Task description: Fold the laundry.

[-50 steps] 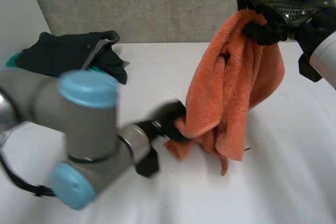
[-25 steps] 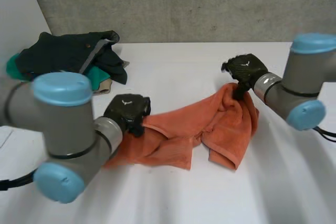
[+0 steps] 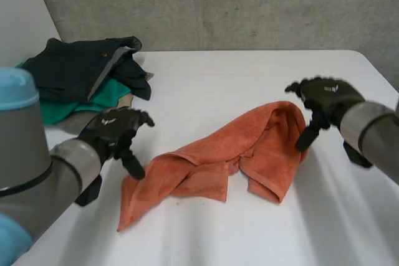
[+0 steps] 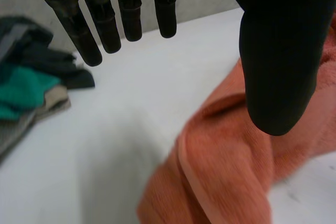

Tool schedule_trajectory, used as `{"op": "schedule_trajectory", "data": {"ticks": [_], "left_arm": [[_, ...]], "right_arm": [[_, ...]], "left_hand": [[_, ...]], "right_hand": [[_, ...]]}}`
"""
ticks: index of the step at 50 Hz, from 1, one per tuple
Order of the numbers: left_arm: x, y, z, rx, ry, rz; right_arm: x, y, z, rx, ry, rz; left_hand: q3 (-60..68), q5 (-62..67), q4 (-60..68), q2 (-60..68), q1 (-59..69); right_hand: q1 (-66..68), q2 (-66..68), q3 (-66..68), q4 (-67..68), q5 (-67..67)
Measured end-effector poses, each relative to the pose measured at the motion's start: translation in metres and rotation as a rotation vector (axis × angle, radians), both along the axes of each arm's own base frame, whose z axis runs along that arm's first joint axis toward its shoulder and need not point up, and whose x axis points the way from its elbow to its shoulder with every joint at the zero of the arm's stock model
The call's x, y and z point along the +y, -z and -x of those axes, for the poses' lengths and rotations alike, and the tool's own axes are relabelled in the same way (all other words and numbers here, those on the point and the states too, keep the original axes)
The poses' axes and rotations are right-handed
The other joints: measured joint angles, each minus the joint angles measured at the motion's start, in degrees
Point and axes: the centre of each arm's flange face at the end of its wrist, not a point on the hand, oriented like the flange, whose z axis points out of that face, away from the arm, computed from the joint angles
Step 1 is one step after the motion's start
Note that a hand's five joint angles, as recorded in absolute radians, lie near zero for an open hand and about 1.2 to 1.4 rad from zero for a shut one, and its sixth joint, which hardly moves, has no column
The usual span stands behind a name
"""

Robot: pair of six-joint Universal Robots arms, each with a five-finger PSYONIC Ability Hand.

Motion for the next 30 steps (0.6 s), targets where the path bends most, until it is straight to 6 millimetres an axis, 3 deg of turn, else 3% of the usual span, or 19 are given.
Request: {"op": "schedule_trajectory", "data": {"ticks": [6,11,19,22,25,26,30], "left_arm": [[0.009,0.024,-0.014,0.038,-0.070,-0.131],[0.006,0.046,-0.017,0.049,-0.111,-0.230],[-0.003,0.070,-0.010,0.030,-0.124,-0.312],[-0.006,0.075,-0.005,0.012,-0.115,-0.315],[-0.009,0.078,-0.001,-0.008,-0.109,-0.306],[-0.012,0.080,0.002,-0.021,-0.109,-0.296],[-0.018,0.082,0.006,-0.061,-0.118,-0.268]], "right_arm": [[0.033,0.022,0.001,-0.057,-0.051,-0.102],[0.046,0.048,-0.005,-0.041,-0.107,-0.120],[0.040,0.089,-0.017,0.014,-0.082,-0.075],[0.033,0.101,-0.022,0.024,-0.060,-0.045],[0.028,0.107,-0.026,0.028,-0.049,-0.024],[0.024,0.110,-0.028,0.030,-0.044,-0.014],[0.018,0.106,-0.031,0.035,-0.041,0.005]], "left_hand": [[-0.66,-0.38,-0.36,-0.39,-0.76],[-0.66,-0.38,-0.35,-0.38,-0.77],[-0.52,-0.03,-0.15,-0.26,-0.55],[-0.07,1.24,0.68,0.35,-0.54],[2.89,4.14,3.68,3.85,2.88],[19.12,21.78,21.37,21.74,22.75],[27.94,42.85,42.50,38.24,42.44]], "right_hand": [[0.22,2.98,3.03,2.90,2.53],[2.76,4.36,4.43,4.39,4.05],[8.42,8.94,9.25,9.17,8.85],[17.71,18.27,18.25,18.31,17.64],[35.56,36.89,36.37,36.31,35.10],[46.89,48.61,47.61,47.60,46.38],[50.61,55.43,55.30,55.93,53.18]]}}
